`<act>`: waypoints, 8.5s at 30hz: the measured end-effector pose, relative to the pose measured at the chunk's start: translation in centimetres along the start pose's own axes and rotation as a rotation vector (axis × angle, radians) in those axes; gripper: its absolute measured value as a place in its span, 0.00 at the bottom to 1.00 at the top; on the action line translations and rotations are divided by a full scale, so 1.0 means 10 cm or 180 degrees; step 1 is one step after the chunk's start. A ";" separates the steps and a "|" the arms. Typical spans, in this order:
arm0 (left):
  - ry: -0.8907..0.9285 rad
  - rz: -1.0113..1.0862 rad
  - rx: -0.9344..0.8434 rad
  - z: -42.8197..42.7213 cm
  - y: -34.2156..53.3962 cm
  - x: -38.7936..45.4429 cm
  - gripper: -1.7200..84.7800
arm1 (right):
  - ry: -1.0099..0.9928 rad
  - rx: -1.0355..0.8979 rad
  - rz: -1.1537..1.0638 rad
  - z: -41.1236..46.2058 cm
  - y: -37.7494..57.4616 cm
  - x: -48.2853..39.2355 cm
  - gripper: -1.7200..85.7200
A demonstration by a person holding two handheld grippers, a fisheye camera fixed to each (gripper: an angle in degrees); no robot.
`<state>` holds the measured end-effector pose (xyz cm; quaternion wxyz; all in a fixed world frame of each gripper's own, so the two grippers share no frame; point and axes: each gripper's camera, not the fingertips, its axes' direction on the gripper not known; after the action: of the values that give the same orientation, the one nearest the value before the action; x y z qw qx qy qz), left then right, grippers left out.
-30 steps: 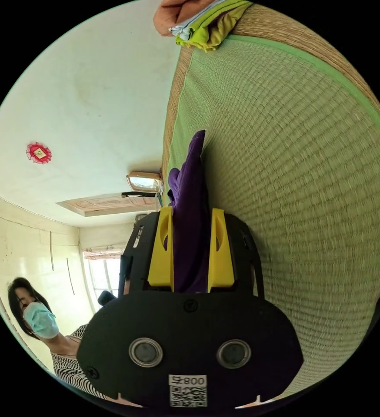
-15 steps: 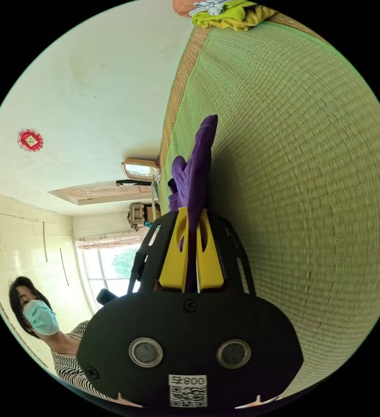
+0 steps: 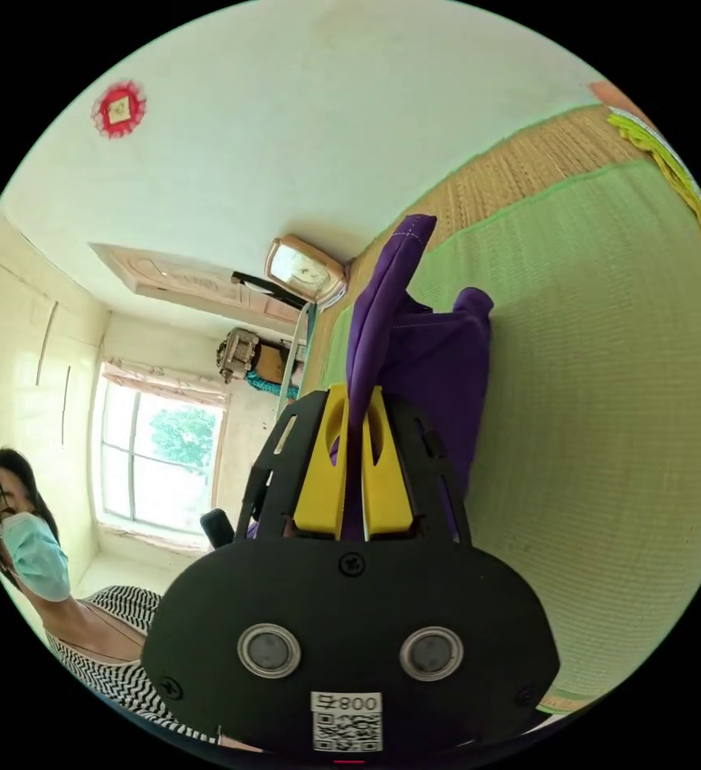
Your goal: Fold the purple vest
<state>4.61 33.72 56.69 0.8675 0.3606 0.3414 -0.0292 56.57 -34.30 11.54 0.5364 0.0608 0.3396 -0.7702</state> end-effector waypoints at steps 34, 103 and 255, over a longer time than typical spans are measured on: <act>0.0450 -0.2169 0.0618 -2.13 1.07 -2.76 0.03 | 0.1429 -0.1393 -0.0907 3.69 -0.06 -1.79 0.11; -0.1171 -0.1247 -0.0369 -0.73 0.62 -1.98 0.03 | 0.2845 -0.1597 -0.1838 2.91 3.32 -2.64 0.02; 0.1449 -0.3138 0.1403 -1.87 1.16 -3.60 0.04 | -0.1016 -0.0716 0.1203 0.86 3.03 0.45 0.15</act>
<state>-30.21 47.28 76.30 0.5609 0.3283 0.6324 -0.4214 83.34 -48.71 2.13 0.7208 -0.0590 0.3169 -0.6137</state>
